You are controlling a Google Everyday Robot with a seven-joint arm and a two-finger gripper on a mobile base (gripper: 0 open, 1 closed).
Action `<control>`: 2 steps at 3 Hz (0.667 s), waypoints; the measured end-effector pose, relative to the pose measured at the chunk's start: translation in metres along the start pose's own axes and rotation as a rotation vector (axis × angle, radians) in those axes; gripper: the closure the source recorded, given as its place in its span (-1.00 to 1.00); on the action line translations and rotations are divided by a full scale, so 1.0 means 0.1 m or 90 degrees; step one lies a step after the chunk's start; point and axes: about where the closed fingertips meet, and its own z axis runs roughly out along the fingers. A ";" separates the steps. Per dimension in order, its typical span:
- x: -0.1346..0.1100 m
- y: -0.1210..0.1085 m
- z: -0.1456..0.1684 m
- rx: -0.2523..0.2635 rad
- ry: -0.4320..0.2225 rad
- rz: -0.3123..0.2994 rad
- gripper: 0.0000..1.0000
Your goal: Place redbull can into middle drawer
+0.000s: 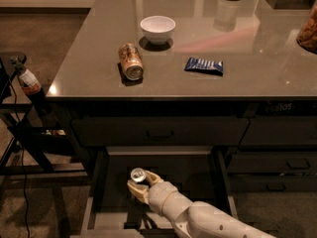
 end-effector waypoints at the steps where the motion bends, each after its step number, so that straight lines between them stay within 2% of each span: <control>1: 0.16 -0.12 0.07 0.028 0.003 -0.001 1.00; 2: 0.26 -0.20 0.12 0.040 0.014 -0.009 1.00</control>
Offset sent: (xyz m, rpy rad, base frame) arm 0.0218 -0.0147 -0.0433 -0.0752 0.0020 -0.0731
